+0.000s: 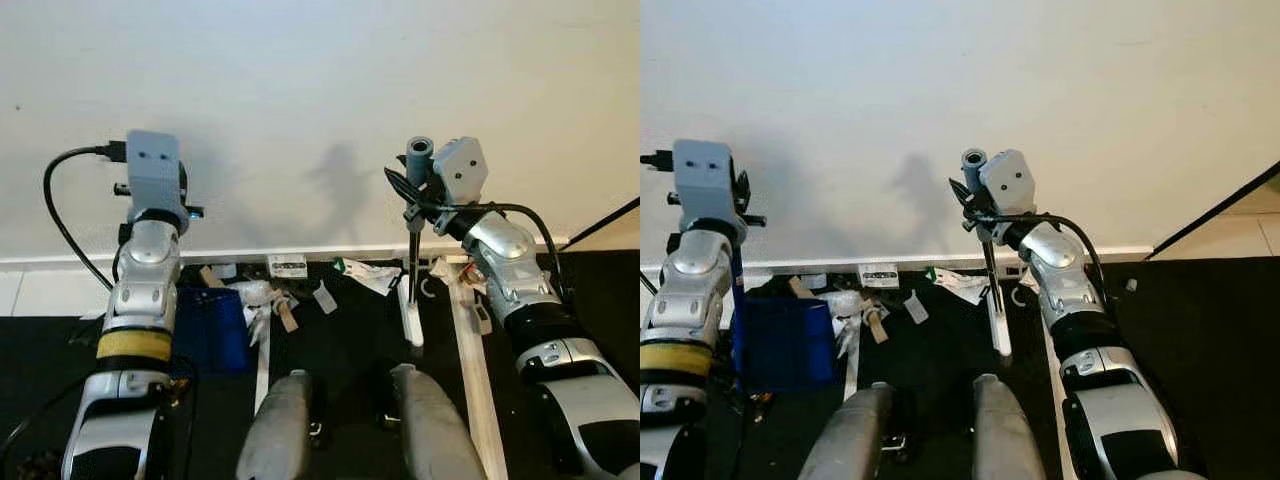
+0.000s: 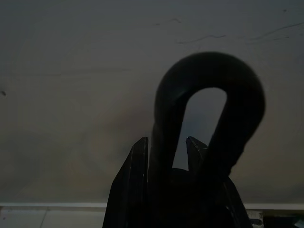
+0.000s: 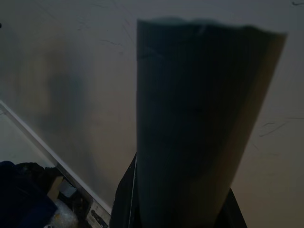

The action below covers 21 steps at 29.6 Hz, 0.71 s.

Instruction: Sweep floor

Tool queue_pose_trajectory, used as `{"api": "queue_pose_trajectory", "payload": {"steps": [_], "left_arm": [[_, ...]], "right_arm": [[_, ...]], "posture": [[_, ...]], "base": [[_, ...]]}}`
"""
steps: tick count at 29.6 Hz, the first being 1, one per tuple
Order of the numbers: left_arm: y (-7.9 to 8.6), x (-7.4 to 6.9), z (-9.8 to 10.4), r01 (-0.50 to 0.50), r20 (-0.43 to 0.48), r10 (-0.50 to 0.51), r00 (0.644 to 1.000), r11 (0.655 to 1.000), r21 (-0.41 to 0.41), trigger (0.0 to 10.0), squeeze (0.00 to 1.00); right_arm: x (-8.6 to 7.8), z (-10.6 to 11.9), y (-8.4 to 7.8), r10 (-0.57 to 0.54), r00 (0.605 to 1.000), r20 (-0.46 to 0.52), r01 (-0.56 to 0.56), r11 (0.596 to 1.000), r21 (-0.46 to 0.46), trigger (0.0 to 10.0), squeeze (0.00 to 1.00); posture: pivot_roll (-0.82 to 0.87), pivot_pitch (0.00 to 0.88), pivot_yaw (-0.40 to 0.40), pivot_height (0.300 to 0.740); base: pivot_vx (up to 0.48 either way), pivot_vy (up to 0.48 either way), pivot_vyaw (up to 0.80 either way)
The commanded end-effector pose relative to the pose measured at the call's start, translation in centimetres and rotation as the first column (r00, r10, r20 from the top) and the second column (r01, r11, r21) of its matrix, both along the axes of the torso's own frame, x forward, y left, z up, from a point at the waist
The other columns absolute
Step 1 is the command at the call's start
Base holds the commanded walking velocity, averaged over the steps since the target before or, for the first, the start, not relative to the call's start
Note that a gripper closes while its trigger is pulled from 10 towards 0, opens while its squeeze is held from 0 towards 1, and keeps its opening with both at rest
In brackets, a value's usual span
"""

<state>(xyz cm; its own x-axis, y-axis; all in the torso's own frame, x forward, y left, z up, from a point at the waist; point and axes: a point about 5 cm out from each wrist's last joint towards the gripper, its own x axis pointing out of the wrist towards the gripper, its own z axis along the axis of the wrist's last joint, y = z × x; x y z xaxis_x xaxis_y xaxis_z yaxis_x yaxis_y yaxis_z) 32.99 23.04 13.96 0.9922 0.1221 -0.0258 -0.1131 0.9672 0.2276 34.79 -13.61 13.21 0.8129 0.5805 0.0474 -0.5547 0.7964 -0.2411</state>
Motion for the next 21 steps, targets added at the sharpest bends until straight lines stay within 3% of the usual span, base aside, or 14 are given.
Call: {"api": "queue_pose_trajectory", "payload": {"steps": [1,4,6,12,18,21], "left_arm": [[-2.3,0.3,0.3,0.132,0.051,-0.125,0.991,0.975,-0.178,10.0,0.0],[-3.5,0.3,1.1,0.213,0.085,-0.198,0.976,0.948,-0.236,10.0,0.0],[-5.1,0.0,2.5,0.342,0.127,-0.319,0.939,0.893,-0.291,10.0,0.0],[-5.9,-0.7,3.4,0.452,0.131,-0.433,0.892,0.856,-0.252,10.0,0.0],[-4.4,-0.9,3.9,0.427,0.12,-0.411,0.904,0.882,-0.197,10.0,0.0],[-2.4,-1.3,5.6,0.406,0.134,-0.388,0.912,0.902,-0.15,10.0,0.0]], "right_arm": [[-0.1,0.1,0.1,0.005,1.0,0.018,-0.005,1.0,0.009,10.0,0.0],[-0.1,0.1,0.2,0.005,1.0,0.018,-0.006,1.0,0.01,10.0,0.0],[-0.1,0.1,0.3,0.008,1.0,0.018,-0.008,1.0,0.011,10.0,0.0],[-0.1,0.1,0.3,0.01,1.0,0.017,-0.01,1.0,0.01,10.0,0.0],[0.0,0.1,0.4,0.015,1.0,0.018,-0.015,1.0,0.009,10.0,0.0],[-0.1,0.1,0.4,0.019,1.0,0.019,-0.019,1.0,0.007,10.0,0.0]], "posture": [[-0.02,0.212,0.058,0.74],[-0.02,0.208,0.058,0.74],[-0.02,0.205,0.059,0.74],[-0.01,0.201,0.058,0.74],[-0.01,0.199,0.057,0.74],[0.0,0.2,0.057,0.74]], "base": [[0.0,0.0,0.0],[0.0,0.0,0.0],[0.0,0.0,0.0],[0.0,0.0,0.0],[0.0,0.0,0.0],[0.0,0.0,0.0]]}}
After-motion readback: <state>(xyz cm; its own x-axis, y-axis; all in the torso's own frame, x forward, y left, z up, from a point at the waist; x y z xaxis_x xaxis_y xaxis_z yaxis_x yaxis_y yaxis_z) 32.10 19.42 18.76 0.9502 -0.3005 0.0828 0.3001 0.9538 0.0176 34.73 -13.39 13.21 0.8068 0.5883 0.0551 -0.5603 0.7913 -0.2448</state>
